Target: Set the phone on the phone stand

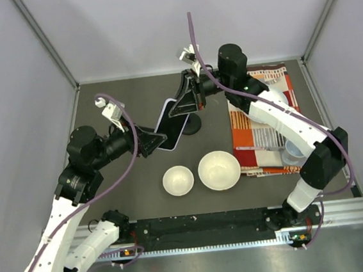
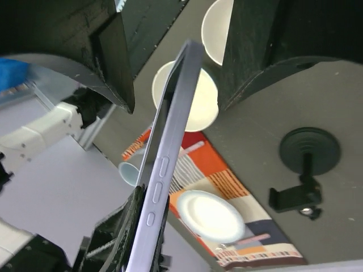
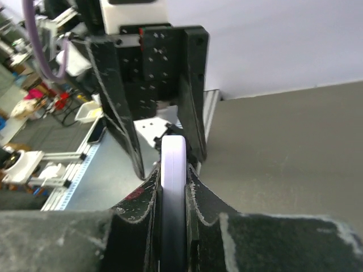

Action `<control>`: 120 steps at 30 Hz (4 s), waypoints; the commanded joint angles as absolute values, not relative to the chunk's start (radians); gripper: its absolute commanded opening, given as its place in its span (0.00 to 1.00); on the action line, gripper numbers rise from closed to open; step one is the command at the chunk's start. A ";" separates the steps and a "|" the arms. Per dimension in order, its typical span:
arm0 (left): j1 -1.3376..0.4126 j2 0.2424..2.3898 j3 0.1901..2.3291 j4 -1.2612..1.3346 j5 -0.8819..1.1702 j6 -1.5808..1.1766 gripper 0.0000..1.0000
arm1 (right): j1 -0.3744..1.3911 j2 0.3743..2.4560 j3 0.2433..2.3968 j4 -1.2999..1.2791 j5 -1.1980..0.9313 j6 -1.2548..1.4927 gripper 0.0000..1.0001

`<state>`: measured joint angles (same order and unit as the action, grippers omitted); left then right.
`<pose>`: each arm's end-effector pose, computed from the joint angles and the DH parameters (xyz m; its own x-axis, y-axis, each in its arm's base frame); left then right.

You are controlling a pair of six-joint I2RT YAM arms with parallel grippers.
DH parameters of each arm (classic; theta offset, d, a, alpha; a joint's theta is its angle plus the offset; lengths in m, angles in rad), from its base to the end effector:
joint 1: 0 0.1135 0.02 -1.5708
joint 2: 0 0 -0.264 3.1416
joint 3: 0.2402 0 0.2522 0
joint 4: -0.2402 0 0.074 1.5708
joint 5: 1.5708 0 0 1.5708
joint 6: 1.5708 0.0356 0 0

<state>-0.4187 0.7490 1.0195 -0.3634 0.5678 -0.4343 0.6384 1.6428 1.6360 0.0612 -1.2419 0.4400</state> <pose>0.1295 -0.0786 0.4069 -0.4270 -0.1983 -0.8823 0.7191 0.5171 -0.4642 0.2768 0.2474 0.4398 -0.3657 -0.1001 -0.9253 -0.8793 -0.2886 0.3788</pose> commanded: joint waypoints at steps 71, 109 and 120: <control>-0.641 1.496 0.999 0.344 -0.328 -0.141 0.40 | 0.367 1.428 1.497 -0.301 -0.566 -0.080 0.00; -0.609 1.419 0.970 0.282 -0.015 -0.009 0.00 | 0.517 1.459 1.448 -0.359 -0.781 -0.441 0.00; -0.543 1.397 0.959 0.233 0.271 0.041 0.00 | 0.520 1.436 1.342 -0.292 -0.975 -0.620 0.00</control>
